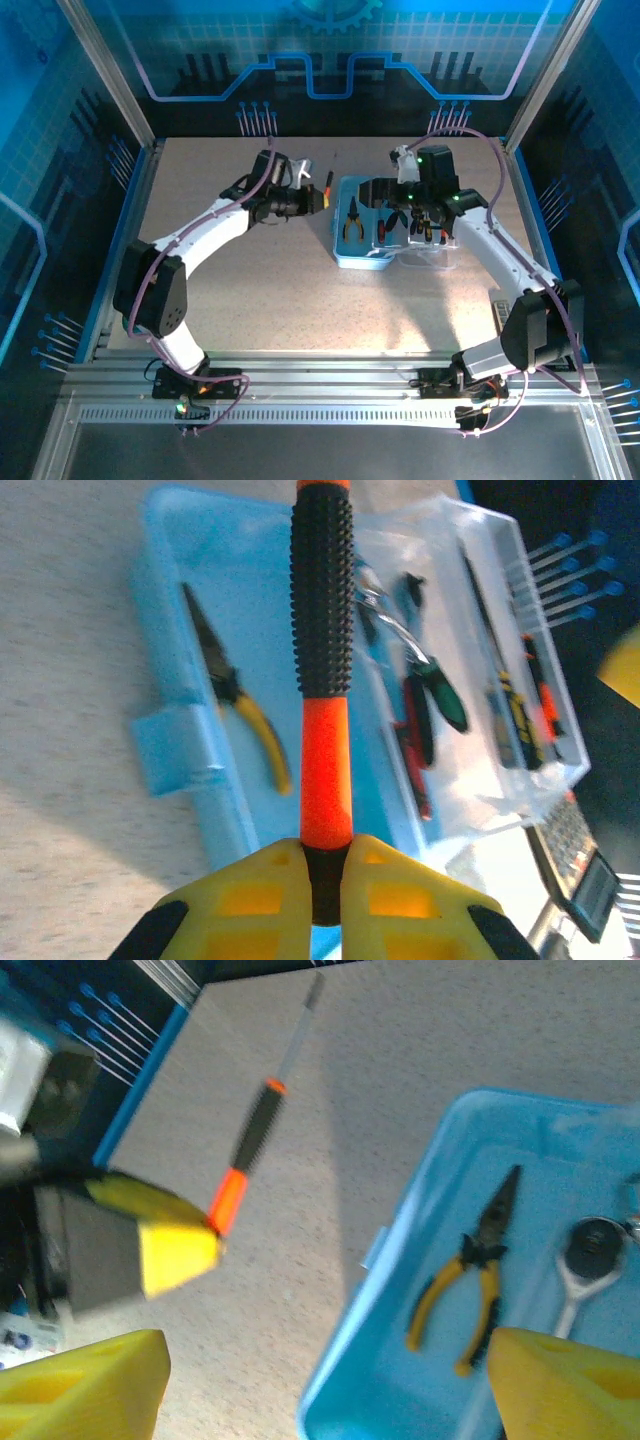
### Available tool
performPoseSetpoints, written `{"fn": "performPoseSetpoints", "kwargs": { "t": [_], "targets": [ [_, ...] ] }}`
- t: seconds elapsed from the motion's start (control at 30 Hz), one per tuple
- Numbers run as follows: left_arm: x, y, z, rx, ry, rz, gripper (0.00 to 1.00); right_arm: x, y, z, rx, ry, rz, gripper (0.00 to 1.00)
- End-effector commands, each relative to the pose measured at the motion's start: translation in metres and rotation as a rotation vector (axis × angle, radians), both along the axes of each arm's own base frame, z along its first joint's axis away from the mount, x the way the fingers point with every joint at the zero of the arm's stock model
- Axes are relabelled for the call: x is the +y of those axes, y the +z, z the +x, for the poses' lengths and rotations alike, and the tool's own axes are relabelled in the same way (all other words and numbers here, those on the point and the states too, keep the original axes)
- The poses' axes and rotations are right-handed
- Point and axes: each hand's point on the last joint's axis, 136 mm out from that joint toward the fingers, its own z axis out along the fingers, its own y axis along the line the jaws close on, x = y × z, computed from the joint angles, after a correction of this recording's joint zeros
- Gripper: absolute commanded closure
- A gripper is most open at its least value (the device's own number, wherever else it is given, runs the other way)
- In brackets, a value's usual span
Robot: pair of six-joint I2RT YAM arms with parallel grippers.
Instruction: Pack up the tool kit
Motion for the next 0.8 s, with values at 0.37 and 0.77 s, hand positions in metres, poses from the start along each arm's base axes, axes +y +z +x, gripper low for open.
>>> {"fn": "performPoseSetpoints", "kwargs": {
  "t": [0.37, 0.77],
  "targets": [
    [-0.047, 0.05, -0.031, -0.106, -0.108, -0.176, 1.0, 0.025, 0.001, 0.027, -0.028, -0.077, 0.094, 0.44],
    [-0.054, 0.051, -0.042, -0.104, -0.139, -0.171, 1.0, 0.042, 0.003, 0.032, -0.028, -0.045, 0.117, 0.62]
  ]
}}
